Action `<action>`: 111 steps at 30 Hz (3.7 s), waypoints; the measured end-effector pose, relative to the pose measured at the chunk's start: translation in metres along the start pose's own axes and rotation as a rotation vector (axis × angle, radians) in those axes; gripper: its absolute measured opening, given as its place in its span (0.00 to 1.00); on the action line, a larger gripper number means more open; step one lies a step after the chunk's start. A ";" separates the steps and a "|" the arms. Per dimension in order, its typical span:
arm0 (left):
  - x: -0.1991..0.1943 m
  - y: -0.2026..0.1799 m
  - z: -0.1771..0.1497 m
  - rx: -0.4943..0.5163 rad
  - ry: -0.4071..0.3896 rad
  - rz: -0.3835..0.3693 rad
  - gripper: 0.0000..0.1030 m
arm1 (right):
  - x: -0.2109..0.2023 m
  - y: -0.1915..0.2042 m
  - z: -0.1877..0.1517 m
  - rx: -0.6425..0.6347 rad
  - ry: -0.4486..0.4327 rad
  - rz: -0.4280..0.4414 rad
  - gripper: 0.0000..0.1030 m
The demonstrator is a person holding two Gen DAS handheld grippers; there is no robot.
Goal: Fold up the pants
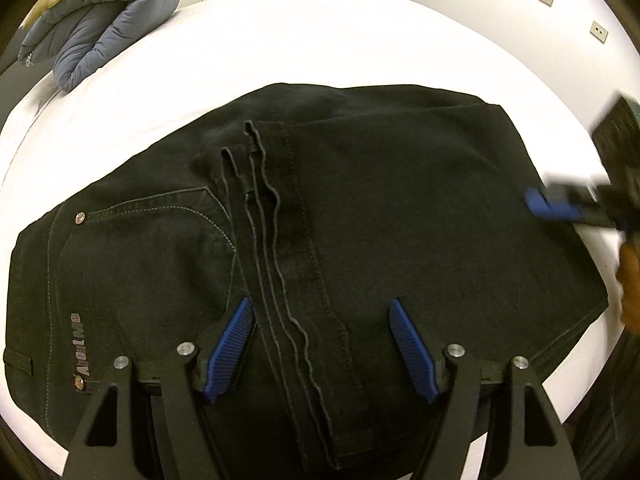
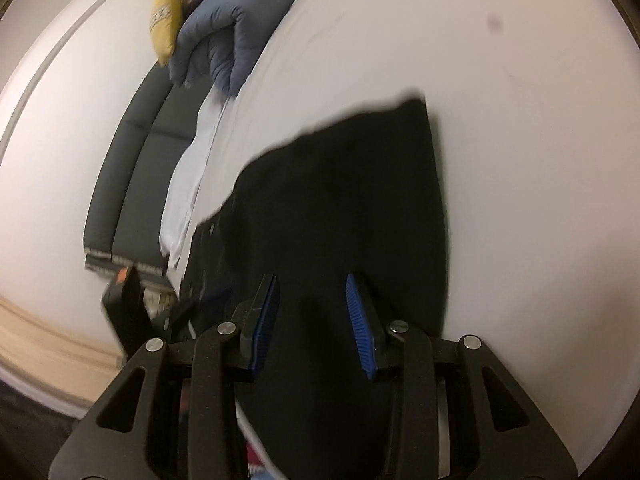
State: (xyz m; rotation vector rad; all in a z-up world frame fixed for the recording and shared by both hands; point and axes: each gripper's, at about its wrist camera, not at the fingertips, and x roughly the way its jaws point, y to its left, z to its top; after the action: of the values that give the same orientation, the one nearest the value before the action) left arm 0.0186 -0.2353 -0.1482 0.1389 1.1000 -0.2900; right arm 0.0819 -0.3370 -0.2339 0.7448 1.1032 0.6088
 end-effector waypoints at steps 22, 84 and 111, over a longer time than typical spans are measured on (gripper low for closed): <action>-0.029 0.064 -0.008 -0.135 -0.095 -0.079 0.77 | 0.000 0.046 -0.116 -0.071 -0.090 -0.092 0.32; -0.120 0.134 0.009 -0.349 -0.408 -0.101 0.17 | 0.123 0.140 0.029 0.079 0.047 0.085 0.67; -0.035 -0.057 0.004 0.185 -0.201 0.042 0.17 | 0.058 0.105 -0.005 -0.195 0.121 -0.354 0.58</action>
State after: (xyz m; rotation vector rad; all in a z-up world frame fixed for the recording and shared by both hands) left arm -0.0099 -0.2850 -0.1131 0.2911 0.8695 -0.3598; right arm 0.0895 -0.2278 -0.1848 0.3361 1.2325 0.4546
